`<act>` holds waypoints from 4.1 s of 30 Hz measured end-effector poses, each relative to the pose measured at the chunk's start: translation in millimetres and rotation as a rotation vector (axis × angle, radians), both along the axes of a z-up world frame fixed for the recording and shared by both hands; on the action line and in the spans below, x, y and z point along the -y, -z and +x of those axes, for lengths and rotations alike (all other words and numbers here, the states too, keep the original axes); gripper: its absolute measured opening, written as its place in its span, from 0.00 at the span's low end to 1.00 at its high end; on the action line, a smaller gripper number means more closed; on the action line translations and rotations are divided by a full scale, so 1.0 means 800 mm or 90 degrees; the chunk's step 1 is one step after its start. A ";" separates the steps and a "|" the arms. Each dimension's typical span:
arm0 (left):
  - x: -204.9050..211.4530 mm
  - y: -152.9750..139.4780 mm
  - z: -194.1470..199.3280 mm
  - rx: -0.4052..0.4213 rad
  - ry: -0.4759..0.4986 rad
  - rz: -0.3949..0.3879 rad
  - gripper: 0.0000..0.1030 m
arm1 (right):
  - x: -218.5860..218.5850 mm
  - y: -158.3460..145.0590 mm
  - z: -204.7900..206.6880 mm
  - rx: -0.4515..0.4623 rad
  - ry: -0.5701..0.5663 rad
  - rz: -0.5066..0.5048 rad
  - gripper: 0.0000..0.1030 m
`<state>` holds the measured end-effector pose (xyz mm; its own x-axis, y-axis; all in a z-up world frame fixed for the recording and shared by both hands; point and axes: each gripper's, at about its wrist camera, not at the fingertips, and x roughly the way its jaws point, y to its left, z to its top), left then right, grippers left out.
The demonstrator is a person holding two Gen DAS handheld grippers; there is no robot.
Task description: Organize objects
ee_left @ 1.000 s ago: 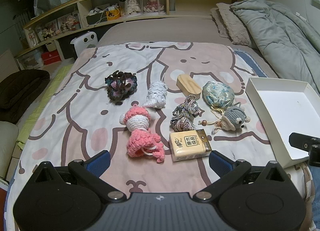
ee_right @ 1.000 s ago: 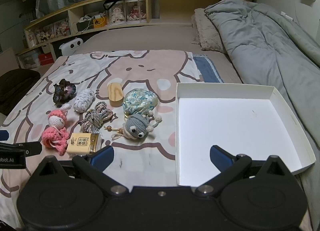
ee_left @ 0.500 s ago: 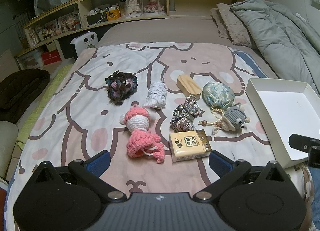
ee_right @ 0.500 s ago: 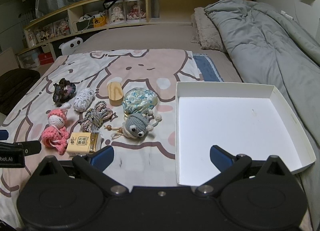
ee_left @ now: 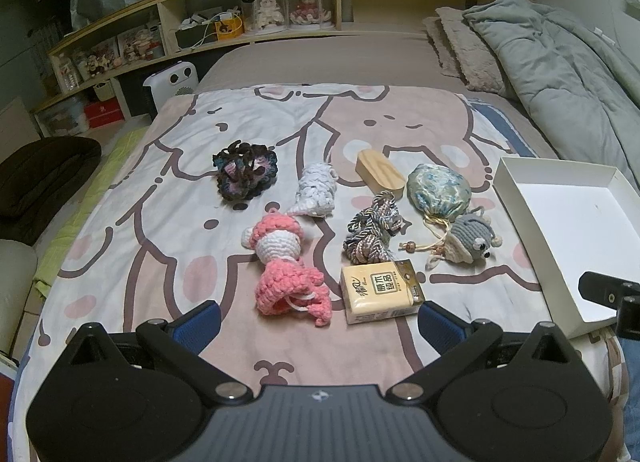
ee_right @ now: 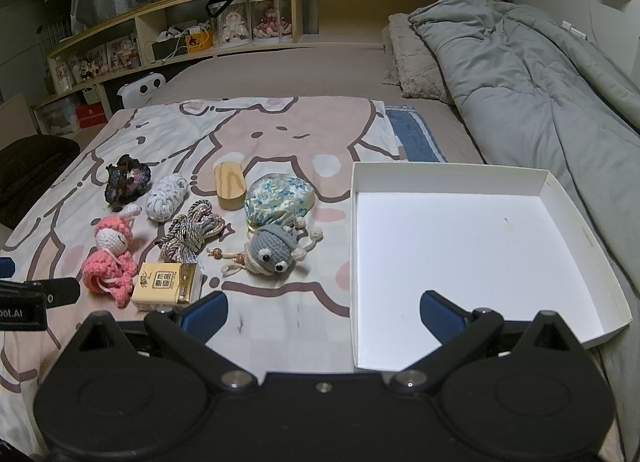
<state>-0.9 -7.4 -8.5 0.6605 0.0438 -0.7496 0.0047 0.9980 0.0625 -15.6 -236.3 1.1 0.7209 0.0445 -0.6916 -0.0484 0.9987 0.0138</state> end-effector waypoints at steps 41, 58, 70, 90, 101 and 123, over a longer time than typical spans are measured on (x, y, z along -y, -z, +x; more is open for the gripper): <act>-0.023 -0.009 0.025 0.010 -0.061 0.014 1.00 | 0.001 0.006 0.005 0.014 0.025 0.026 1.00; -0.050 0.019 0.096 -0.025 -0.104 -0.030 1.00 | -0.034 0.008 0.022 0.052 0.016 0.067 1.00; -0.073 0.071 0.147 -0.100 -0.136 -0.019 1.00 | -0.098 0.041 0.049 0.006 -0.053 0.072 1.00; -0.100 0.127 0.164 -0.167 -0.173 -0.066 1.00 | -0.169 0.130 0.094 -0.072 -0.129 0.081 1.00; -0.108 0.111 0.155 -0.130 -0.141 -0.121 0.80 | -0.150 0.137 0.111 -0.083 -0.091 0.100 1.00; -0.100 0.094 0.129 -0.122 -0.085 -0.175 0.37 | -0.151 0.112 0.114 -0.149 -0.155 0.082 0.72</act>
<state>102.0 72.9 -83.5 0.5088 -0.1001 -0.8550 -0.1405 0.9702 -0.1972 75.3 -115.2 -88.4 0.5011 0.2936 -0.8141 -0.2660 0.9474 0.1780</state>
